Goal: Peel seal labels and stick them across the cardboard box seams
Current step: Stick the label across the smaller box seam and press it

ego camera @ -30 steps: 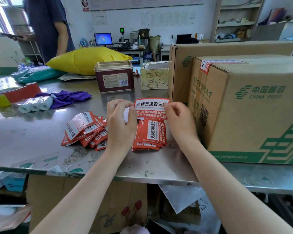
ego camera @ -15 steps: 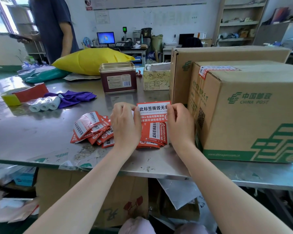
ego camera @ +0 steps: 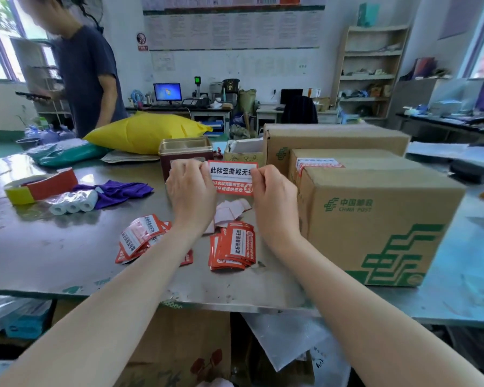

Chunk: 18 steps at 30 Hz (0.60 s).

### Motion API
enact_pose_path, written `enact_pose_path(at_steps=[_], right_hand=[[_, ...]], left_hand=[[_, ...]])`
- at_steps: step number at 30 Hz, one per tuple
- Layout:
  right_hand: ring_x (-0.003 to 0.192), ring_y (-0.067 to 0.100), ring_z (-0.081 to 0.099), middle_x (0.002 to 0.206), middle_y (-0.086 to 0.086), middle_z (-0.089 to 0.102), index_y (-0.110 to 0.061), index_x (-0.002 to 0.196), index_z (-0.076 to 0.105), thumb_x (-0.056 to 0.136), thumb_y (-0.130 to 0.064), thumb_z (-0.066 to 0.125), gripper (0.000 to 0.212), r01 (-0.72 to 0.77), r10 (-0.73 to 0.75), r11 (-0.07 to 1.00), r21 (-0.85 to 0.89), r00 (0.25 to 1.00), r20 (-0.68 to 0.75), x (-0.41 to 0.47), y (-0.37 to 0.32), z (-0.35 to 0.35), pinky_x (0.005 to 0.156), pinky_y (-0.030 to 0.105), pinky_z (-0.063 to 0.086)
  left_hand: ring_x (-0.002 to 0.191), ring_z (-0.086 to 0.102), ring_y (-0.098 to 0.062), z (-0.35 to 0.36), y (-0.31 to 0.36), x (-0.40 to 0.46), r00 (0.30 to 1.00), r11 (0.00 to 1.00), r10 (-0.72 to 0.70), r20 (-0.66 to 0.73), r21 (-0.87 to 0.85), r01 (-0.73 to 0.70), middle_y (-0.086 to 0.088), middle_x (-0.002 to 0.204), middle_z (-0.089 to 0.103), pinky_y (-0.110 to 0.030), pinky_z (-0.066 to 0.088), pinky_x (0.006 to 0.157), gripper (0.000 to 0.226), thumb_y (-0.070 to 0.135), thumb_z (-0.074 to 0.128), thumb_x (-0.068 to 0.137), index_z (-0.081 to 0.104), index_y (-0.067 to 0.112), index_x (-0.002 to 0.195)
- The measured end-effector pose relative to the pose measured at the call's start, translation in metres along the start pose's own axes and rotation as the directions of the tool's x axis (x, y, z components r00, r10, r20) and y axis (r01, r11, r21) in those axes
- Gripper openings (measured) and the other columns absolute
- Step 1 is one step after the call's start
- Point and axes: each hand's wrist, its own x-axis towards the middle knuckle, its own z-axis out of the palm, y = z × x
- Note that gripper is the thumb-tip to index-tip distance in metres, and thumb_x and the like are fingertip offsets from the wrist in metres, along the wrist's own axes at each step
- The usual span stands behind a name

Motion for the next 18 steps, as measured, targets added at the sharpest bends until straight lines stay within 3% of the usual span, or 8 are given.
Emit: enact_pose_path(at_steps=[5,9,14,18], right_hand=[[0.065,0.024,0.057,0.071,0.005,0.059,-0.009,0.076,0.050,0.099,-0.029,0.037,0.033,0.058,-0.060,0.998,-0.032,0.996,-0.067,0.026,-0.018,-0.027,0.059,0.043,0.048],[0.068,0.026,0.057,0.072,0.006,0.061,-0.009,0.077,0.055,0.097,-0.032,0.039,0.034,0.017,-0.029,0.995,-0.101,0.993,-0.118,0.053,-0.024,-0.059,0.059,0.041,0.049],[0.059,0.033,0.059,0.055,0.004,0.051,-0.010,0.059,0.048,0.093,-0.034,0.045,0.042,-0.077,0.056,0.988,-0.133,0.986,-0.154,0.083,-0.004,-0.111,0.053,0.035,0.044],[0.061,0.037,0.062,0.054,0.008,0.052,-0.008,0.056,0.048,0.093,-0.032,0.049,0.044,-0.117,0.091,0.974,-0.192,0.986,-0.142,0.094,0.021,-0.143,0.060,0.042,0.053]], left_hand=[[0.092,0.034,-0.013,-0.002,0.041,0.020,0.999,0.998,-0.028,-0.019,-0.065,0.027,-0.005,0.094,0.045,-0.027,0.023,0.080,0.025,0.025,0.031,0.100,0.046,0.012,0.086],[0.101,0.043,-0.025,0.002,0.077,0.035,0.999,0.995,-0.038,0.012,-0.090,0.039,-0.012,0.099,0.050,-0.037,0.031,0.086,0.027,0.025,0.031,0.100,0.049,0.008,0.089],[0.105,0.041,-0.024,0.019,0.118,0.045,0.977,0.994,0.019,0.214,-0.112,0.005,-0.013,0.105,0.053,-0.035,0.032,0.082,0.029,0.031,0.033,0.099,0.049,0.012,0.085],[0.108,0.043,-0.029,0.034,0.145,0.046,0.944,0.995,0.050,0.326,-0.093,-0.021,-0.017,0.111,0.052,-0.037,0.036,0.087,0.035,0.032,0.036,0.099,0.060,0.007,0.094]])
